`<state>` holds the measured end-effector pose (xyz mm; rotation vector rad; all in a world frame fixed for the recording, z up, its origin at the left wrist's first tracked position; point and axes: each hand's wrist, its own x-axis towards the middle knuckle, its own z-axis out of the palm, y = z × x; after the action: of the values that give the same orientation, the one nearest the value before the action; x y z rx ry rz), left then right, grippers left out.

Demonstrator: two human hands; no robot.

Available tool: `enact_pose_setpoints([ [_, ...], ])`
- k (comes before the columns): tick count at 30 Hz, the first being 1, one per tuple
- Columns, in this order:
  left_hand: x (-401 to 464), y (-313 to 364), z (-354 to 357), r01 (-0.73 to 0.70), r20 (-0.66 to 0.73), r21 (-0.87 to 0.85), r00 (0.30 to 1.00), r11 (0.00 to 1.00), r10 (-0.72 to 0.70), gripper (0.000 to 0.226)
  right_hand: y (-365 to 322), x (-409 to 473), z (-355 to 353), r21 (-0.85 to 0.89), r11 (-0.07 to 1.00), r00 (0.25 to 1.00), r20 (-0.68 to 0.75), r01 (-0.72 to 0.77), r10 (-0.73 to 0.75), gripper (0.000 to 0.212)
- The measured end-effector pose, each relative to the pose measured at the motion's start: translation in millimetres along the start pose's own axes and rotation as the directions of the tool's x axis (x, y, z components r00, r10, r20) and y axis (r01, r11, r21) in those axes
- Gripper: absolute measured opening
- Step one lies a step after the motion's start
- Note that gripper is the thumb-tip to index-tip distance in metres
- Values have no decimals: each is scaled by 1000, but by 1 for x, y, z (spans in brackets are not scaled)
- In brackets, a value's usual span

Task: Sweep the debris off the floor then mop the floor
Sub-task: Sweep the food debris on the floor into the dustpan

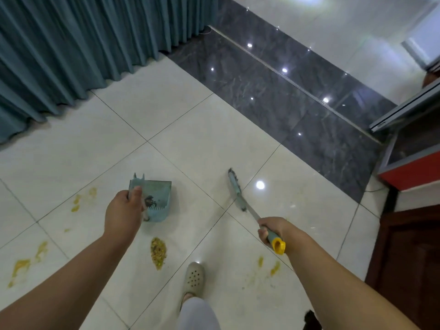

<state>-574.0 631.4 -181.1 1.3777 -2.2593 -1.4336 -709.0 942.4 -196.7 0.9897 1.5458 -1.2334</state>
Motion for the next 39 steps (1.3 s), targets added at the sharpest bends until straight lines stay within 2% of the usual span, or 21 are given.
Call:
enact_pose_setpoints([
  [6, 17, 32, 45, -8, 22, 0, 1000, 1000, 8, 47, -66, 38, -44, 100, 994, 999, -24, 32, -30, 16],
  [10, 26, 45, 62, -3, 11, 1, 1000, 1000, 3, 44, -83, 56, -43, 73, 997, 1000, -12, -1, 1, 8],
  [11, 28, 47, 65, -2, 6, -2, 1000, 1000, 2, 44, -84, 56, -37, 63, 998, 1000, 6, -13, 12, 4],
  [14, 30, 50, 71, 5, -12, -20, 1000, 1000, -5, 44, -70, 56, -16, 10, 998, 998, 33, -60, 59, 13],
  [17, 29, 53, 78, 30, -26, -40, 999, 999, -31, 43, -49, 44, 13, -49, 992, 990, 78, -116, 120, 3],
  [22, 29, 59, 84, 60, -33, -93, 997, 994, -63, 42, -30, 29, 53, -84, 983, 973, 155, -160, 172, 13],
  [27, 36, 58, 84, 81, -35, -127, 996, 989, -86, 44, -41, 18, 53, -109, 975, 960, 181, -195, 212, 16],
  [32, 42, 58, 84, 103, -48, -150, 993, 983, -111, 43, -69, 13, 33, -83, 986, 979, 137, -142, 153, 15],
  [36, 50, 57, 89, 109, -59, -149, 991, 983, -119, 44, -104, 29, 14, 5, 998, 992, 104, -67, 66, 16],
  [39, 59, 57, 95, 127, -68, -176, 988, 976, -140, 43, -136, 48, -1, 45, 999, 1000, 30, 1, -2, 18],
])
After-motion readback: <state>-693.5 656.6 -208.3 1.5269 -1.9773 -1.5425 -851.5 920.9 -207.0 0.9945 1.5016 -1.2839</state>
